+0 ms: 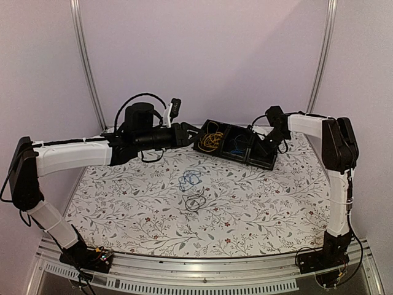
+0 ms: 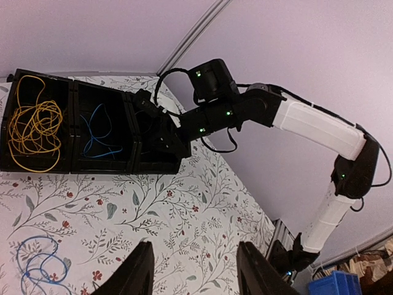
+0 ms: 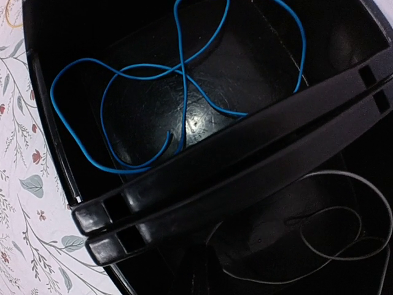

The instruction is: Untangle the cables

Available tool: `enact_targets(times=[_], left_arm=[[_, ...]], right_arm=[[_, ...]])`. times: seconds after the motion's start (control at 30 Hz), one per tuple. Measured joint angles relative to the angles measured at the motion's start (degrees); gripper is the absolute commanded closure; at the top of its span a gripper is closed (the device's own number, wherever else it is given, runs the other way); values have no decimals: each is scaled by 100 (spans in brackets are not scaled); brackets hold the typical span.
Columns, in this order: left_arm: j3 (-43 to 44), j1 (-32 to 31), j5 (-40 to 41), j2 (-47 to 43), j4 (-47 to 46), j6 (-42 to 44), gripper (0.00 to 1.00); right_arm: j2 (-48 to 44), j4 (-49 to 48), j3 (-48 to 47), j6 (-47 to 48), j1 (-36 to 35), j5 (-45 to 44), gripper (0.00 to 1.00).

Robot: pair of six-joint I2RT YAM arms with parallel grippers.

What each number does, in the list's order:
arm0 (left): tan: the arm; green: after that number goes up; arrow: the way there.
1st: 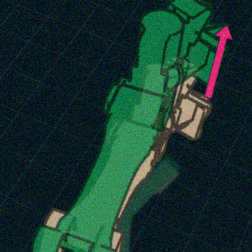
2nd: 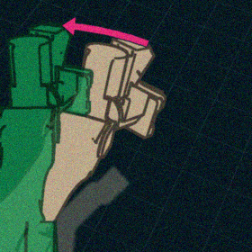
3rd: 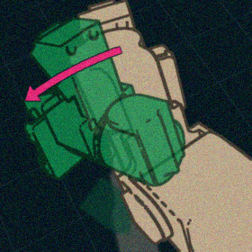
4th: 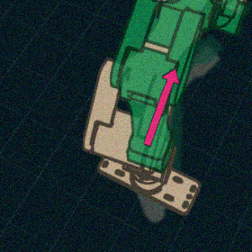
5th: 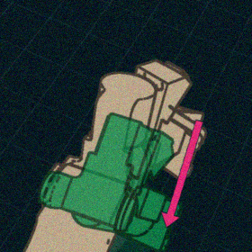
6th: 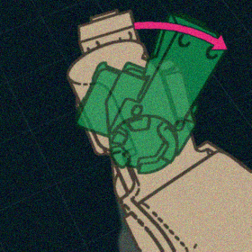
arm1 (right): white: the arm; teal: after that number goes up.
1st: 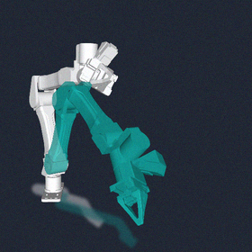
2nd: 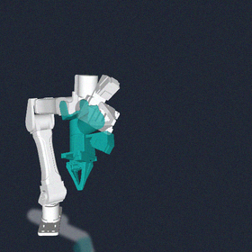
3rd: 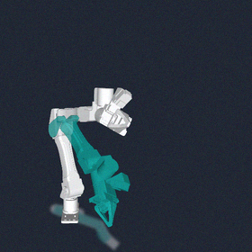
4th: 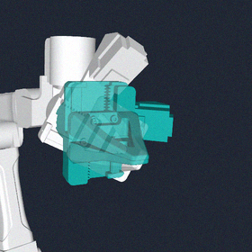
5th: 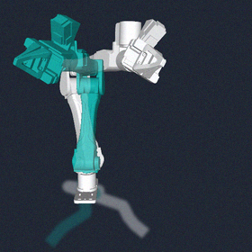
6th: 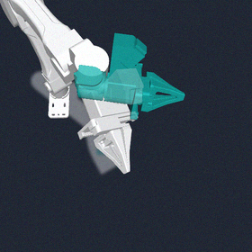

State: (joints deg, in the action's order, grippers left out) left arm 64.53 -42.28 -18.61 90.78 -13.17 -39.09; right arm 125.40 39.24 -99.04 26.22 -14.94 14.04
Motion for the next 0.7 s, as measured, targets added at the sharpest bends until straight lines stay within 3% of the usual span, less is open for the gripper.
enact_targets(times=[0.13, 0.23, 0.5, 0.7], left_arm=[[0, 9, 0, 0, -4, 2, 51], [0, 28, 0, 0, 20, 15, 51], [-481, 120, 374, 0, 363, 354, 51], [-990, 120, 833, 0, 1047, 610, 53]], right_arm=[[-4, 81, 0, -48, 0, 9, 65], [-111, 140, 11, -90, 0, -37, 58], [-1475, 146, 188, -24, -4, 188, 56], [-2227, -437, 1141, 286, -424, 887, 57]])
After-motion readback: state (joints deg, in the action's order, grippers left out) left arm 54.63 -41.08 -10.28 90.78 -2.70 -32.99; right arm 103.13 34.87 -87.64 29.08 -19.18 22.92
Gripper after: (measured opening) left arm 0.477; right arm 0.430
